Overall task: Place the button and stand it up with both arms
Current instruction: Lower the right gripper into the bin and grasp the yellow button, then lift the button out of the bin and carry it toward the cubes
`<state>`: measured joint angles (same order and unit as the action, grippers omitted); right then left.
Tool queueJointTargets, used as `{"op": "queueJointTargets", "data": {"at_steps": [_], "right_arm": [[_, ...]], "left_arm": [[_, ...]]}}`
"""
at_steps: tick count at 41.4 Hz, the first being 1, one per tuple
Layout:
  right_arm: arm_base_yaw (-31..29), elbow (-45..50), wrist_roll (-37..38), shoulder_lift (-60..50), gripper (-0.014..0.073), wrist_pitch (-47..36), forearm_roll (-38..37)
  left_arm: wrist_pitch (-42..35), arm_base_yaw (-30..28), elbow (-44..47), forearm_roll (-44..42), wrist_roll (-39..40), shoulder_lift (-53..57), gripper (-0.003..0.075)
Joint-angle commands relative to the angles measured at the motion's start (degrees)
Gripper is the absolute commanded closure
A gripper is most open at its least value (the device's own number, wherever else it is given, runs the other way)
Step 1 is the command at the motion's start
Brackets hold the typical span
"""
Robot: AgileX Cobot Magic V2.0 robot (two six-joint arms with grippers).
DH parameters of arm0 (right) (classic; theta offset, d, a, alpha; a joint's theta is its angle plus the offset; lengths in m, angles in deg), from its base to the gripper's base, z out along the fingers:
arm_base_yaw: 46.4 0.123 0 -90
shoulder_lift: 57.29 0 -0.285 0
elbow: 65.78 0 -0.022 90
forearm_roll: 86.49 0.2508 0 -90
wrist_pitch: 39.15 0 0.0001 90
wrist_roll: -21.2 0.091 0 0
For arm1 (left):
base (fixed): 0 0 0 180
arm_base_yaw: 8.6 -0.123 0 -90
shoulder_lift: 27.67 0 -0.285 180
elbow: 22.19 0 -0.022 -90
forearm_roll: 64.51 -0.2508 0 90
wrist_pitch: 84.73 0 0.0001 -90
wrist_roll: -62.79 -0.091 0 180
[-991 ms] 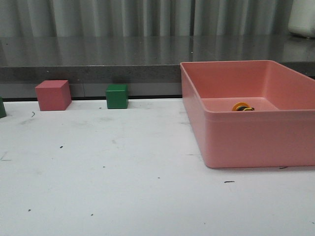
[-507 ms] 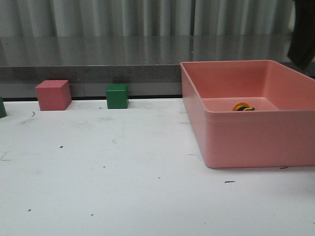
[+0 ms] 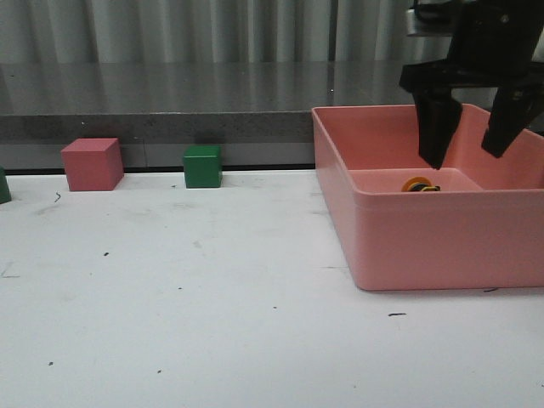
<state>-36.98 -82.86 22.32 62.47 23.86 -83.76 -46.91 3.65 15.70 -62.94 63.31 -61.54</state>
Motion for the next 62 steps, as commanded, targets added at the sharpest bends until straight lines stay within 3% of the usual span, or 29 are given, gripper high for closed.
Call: {"op": "queueJointTargets", "data": {"at_steps": [1,11,15,31,47,62], "right_arm": [[0.0,-5.9,1.1,1.5,0.002,1.1,-0.8],[0.0,-13.6,4.8,10.1,0.0021,3.9,-2.0],[0.0,-15.1,5.3,11.9,0.0059,4.1,-2.0],[0.0,-15.9,5.3,13.5,0.0382,5.5,-1.9],[0.9,-19.2,5.3,8.5,0.0386,10.7,-1.0],[11.4,-19.2,7.1,-0.6,0.0386,10.6,-0.5]], "left_arm": [[-4.3,0.4,-1.4,0.3,0.7,-0.8,0.0157],[-4.3,0.4,-1.4,0.3,0.7,-0.8,0.0157],[-4.3,0.4,-1.4,0.3,0.7,-0.8,0.0157],[-4.3,0.4,-1.4,0.3,0.7,-0.8,0.0157],[-4.3,0.4,-1.4,0.3,0.7,-0.8,0.0157],[-4.3,0.4,-1.4,0.3,0.7,-0.8,0.0157]]}}
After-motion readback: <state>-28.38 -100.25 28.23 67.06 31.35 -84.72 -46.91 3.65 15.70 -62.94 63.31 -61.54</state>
